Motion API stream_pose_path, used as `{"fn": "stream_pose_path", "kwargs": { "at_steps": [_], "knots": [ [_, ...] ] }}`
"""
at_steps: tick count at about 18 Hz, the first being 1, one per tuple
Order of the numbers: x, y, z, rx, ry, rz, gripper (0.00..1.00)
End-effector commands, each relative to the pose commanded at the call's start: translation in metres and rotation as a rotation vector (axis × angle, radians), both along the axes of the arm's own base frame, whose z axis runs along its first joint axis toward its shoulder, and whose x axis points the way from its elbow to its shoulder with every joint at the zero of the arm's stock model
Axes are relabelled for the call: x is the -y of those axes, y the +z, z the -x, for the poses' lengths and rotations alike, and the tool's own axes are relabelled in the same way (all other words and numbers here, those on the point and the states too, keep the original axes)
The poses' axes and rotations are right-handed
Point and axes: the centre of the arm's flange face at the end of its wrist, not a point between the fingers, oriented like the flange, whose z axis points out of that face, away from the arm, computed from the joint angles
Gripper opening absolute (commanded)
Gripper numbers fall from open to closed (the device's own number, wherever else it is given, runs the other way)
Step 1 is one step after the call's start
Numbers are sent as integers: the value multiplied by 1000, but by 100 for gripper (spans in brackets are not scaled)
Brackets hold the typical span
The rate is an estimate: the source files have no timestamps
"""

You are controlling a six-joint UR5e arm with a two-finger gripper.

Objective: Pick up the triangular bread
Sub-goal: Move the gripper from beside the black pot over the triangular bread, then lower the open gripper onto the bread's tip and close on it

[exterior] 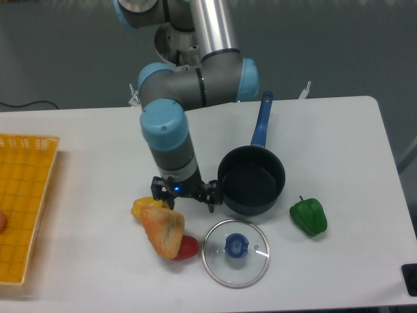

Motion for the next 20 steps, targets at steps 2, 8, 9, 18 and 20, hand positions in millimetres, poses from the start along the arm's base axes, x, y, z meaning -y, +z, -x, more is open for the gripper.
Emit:
{"fn": "stream_pose_path", "kwargs": {
  "at_steps": [2, 8, 9, 18, 20],
  "knots": [
    [-3, -3, -2, 21, 38, -16, 100],
    [-18, -14, -7, 34, 60, -15, 100],
    [-20, -16, -9, 37, 66, -16, 100],
    [-45, -37, -26, 63, 63, -9, 100],
    [-45, -40, -26, 65, 64, -5, 100]
  ]
}}
